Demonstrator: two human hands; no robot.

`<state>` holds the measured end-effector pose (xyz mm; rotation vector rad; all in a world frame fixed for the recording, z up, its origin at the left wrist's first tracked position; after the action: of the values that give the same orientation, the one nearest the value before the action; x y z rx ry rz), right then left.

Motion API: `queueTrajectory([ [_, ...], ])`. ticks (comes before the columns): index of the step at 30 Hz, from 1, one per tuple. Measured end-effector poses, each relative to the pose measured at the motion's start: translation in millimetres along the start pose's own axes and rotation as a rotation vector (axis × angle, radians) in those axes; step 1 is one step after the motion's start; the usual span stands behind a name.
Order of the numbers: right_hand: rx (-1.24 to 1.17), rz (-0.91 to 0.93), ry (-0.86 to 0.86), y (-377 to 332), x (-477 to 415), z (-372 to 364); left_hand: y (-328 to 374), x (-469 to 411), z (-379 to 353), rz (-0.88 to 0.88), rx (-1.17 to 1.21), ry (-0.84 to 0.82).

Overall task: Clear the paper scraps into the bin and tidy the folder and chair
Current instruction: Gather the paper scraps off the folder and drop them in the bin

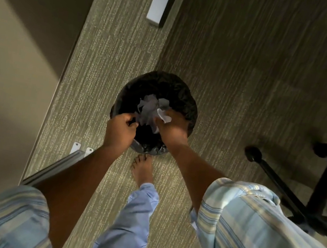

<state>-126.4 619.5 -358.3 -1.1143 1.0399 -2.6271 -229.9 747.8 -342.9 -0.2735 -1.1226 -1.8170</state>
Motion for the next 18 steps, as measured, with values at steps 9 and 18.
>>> queueTrajectory([
  [9, -0.025, -0.017, 0.002, -8, 19, 22, 2, 10, 6, 0.046, -0.053, 0.005],
  [18, -0.051, -0.127, 0.057, 14, 47, 61, 40, 38, -17, 0.011, -0.085, -0.033],
])
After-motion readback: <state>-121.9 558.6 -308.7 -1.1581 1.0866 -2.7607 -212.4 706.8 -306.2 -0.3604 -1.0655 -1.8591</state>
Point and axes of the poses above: each hand's wrist, its own x-axis away from the middle knuckle, its own z-axis out of the back of the hand, y = z × x, the point moved 5 cm from there along -x, towards the middle knuckle, and after that the axes turned 1 degree about z, right-handed, at the moved point
